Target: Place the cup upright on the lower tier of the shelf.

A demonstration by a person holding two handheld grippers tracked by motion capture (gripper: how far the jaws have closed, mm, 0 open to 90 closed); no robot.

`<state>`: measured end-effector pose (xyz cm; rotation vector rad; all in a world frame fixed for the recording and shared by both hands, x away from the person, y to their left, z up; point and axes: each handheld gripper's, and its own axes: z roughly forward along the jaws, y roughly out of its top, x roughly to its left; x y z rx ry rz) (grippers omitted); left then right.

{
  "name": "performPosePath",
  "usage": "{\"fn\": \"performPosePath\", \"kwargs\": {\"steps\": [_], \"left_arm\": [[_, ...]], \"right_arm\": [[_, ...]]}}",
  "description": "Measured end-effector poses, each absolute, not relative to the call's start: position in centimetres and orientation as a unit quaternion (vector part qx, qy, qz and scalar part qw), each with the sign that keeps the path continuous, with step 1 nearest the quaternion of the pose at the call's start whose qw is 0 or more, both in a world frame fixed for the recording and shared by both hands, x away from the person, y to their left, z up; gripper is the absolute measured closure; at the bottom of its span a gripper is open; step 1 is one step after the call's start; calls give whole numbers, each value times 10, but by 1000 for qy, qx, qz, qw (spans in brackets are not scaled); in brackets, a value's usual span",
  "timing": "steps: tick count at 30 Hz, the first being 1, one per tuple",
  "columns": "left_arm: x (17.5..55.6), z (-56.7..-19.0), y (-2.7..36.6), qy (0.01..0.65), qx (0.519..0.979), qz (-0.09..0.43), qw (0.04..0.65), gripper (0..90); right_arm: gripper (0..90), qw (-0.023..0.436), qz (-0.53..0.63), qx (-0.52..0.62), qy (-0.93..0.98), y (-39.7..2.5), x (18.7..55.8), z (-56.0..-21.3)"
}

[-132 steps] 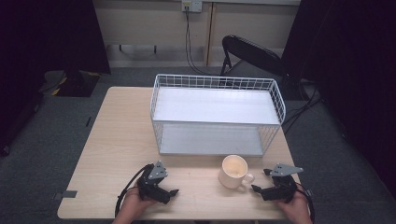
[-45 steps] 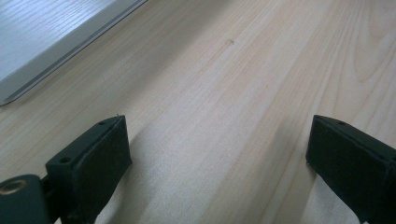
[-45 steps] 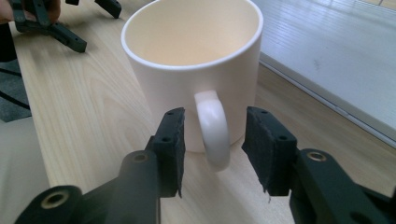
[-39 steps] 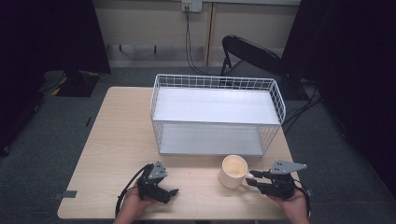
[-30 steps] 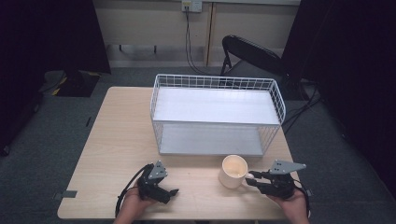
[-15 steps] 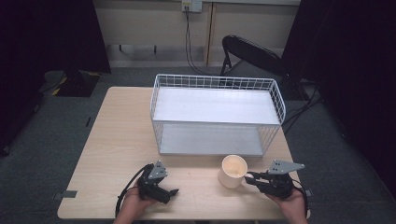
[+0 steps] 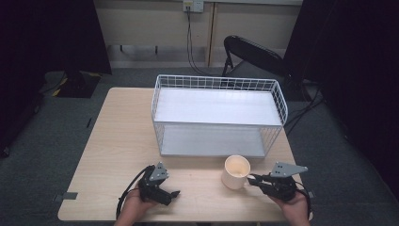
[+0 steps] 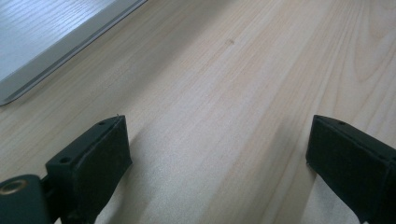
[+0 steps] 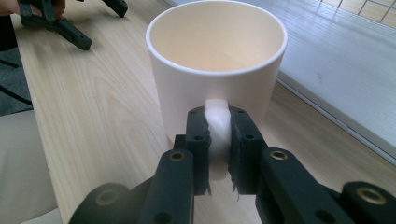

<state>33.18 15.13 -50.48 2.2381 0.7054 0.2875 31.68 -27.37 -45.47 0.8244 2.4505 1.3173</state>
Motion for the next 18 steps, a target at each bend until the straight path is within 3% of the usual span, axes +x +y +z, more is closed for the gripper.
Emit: {"fn": "performPosePath", "kwargs": {"steps": [18], "left_arm": [[332,-505,151,276,876,113,379,58]], "right_arm": [[804,130,467,289,826,-280,314,-447]]}}
